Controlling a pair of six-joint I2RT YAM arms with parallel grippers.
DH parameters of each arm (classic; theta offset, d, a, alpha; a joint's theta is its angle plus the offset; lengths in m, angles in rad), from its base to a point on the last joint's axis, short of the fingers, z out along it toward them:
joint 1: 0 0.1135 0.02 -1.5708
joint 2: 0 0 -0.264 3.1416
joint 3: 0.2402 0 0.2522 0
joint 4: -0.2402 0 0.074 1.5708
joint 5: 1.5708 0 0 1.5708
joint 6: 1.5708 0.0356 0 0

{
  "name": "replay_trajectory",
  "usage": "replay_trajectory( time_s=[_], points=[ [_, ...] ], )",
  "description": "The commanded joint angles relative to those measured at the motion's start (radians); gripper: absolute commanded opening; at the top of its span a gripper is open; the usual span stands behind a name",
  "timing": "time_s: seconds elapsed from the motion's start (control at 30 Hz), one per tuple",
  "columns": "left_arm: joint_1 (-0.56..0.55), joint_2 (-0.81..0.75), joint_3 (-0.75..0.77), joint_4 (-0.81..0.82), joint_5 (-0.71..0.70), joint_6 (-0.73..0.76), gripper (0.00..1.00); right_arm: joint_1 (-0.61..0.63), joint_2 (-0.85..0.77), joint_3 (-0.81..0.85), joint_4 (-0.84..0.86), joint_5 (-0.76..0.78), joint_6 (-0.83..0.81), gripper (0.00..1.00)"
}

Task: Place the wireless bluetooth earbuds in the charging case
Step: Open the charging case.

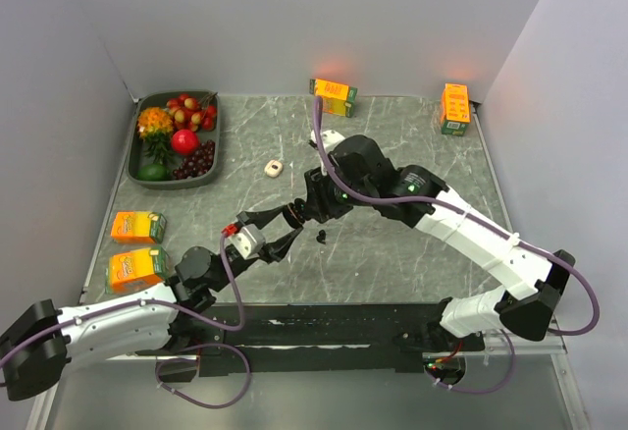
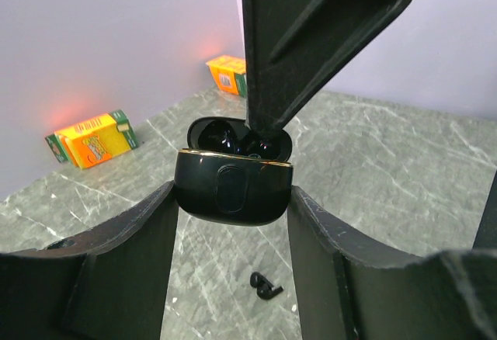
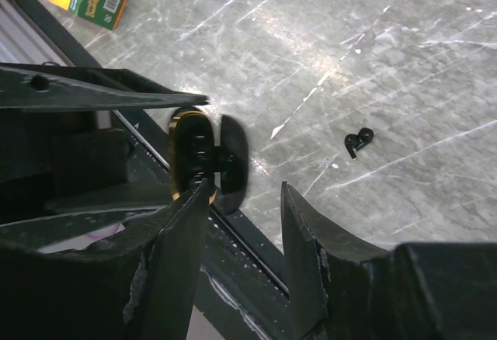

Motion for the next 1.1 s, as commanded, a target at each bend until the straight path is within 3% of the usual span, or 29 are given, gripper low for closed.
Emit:
replay_trajectory(
  time_s=[0.0, 0.2, 0.27, 0.47, 0.63, 0.87, 1.07],
  points=[
    [0.001, -0.042, 0.007, 0.080, -0.017, -0.016, 0.01, -0.023, -0.047, -0.008, -0.009, 0.024, 0.004, 0.50],
    [0.001, -0.074, 0.001, 0.073, -0.024, -0.025, 0.01, -0.035, -0.087, -0.026, 0.026, 0.012, 0.013, 0.54],
    [0.001, -0.080, -0.005, 0.076, -0.027, -0.027, 0.01, -0.038, -0.110, -0.045, 0.073, -0.011, 0.033, 0.62],
    [0.000, -0.088, -0.022, 0.106, -0.034, -0.031, 0.01, -0.151, -0.211, -0.190, 0.285, -0.284, 0.224, 0.75],
    [0.001, -0.085, -0.022, 0.119, -0.024, -0.037, 0.01, -0.240, -0.217, -0.279, 0.507, -0.554, 0.352, 0.77],
    [0.001, -0.068, -0.009, 0.123, -0.008, -0.037, 0.01, -0.239, -0.140, -0.250, 0.528, -0.593, 0.371, 0.79],
    [0.001, -0.054, 0.005, 0.131, 0.014, -0.048, 0.01, -0.237, -0.108, -0.235, 0.506, -0.578, 0.339, 0.71]
  ],
)
